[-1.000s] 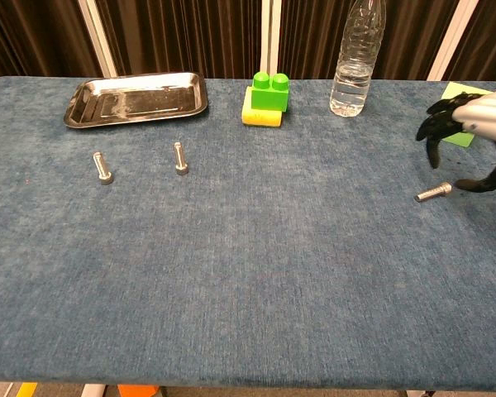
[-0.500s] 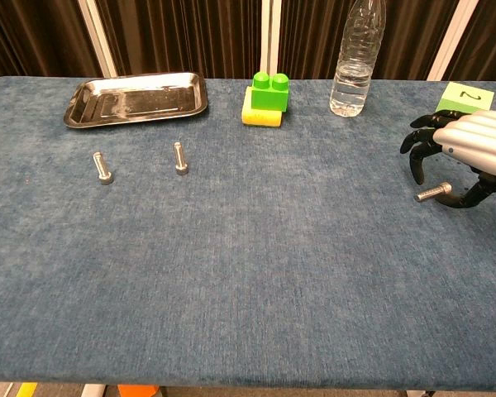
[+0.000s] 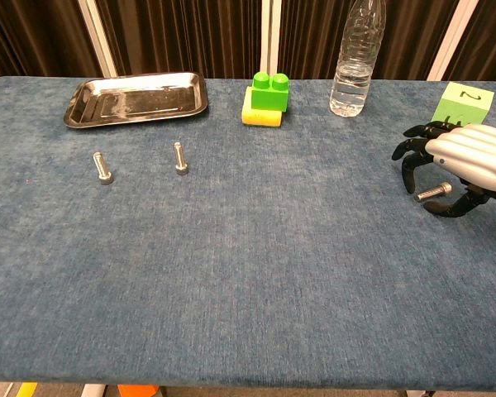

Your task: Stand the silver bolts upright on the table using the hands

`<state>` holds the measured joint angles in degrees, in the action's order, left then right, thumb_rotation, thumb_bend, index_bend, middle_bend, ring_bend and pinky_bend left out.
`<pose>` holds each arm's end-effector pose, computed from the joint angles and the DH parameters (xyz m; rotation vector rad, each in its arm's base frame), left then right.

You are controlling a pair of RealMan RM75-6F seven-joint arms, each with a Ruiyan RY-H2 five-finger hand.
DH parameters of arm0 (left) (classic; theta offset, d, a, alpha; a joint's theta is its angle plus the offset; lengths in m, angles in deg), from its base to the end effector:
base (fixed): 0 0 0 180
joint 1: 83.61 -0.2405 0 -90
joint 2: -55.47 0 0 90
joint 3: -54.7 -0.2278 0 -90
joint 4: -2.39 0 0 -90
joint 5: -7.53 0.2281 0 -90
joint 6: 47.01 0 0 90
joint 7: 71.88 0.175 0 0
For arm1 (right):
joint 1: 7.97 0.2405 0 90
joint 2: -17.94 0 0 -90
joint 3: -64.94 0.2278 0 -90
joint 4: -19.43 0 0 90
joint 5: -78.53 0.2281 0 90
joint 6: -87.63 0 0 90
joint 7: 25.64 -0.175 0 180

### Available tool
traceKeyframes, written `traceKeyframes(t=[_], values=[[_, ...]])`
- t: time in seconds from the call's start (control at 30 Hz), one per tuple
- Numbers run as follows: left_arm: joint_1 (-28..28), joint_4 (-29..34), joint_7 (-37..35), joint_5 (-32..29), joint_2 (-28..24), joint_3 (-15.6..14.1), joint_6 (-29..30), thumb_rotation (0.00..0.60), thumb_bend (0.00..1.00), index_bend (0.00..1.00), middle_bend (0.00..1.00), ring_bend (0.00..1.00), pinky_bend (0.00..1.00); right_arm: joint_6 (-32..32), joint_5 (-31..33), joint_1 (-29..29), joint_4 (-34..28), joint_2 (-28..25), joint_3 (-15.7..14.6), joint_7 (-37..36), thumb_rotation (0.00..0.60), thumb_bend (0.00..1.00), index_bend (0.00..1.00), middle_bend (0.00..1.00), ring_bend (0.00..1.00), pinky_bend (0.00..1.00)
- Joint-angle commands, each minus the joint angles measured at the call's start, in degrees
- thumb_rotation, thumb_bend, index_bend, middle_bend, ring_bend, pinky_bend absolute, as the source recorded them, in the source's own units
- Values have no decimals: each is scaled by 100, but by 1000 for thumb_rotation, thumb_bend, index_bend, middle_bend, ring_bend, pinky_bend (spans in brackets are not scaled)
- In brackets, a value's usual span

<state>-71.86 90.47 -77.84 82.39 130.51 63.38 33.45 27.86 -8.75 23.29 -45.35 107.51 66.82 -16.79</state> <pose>-0.2823 0.2663 0.0935 -1.1915 -1.0939 -1.0864 -0.2341 -0.3295 -0.0346 1.9607 -0.6742 0.7530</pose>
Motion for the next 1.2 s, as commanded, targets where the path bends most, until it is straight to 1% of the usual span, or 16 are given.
traceKeyframes(t=[0.03,0.3,0.4,0.63,0.77,0.9,1.07,1.2], values=[[-8,-36,-31,17,23,5,4,600,219,330,146,0,0,24,26,-2,9,5,-11,-28,600,269,493,184,0,0],[-34,-96,-102,38,51,20,11,600,220,330,144,0,0,6,51,-14,17,28,-30,-65,600,362,540,198,0,0],[-68,-168,-179,50,73,4,21,600,219,330,144,0,0,-15,84,-42,-37,0,-31,-91,600,381,554,204,0,0],[-68,-116,-147,46,66,46,31,600,220,330,144,0,0,-122,156,-98,-606,-302,44,-430,600,385,563,209,0,0],[-63,-71,-116,31,52,66,13,600,219,330,144,0,0,-69,311,-104,-890,-478,150,-821,600,385,563,209,0,0],[-73,-86,-111,38,60,63,16,600,220,330,144,0,0,-1,429,-101,-1003,-557,234,-1268,600,385,565,209,0,0],[-65,-72,-74,31,56,66,-16,600,219,330,144,0,0,146,547,-87,-996,-625,294,-1856,600,385,568,209,0,0],[-58,-72,-48,16,64,75,-36,600,219,330,144,0,0,198,556,-83,-930,-638,295,-2121,600,385,569,209,0,0]])
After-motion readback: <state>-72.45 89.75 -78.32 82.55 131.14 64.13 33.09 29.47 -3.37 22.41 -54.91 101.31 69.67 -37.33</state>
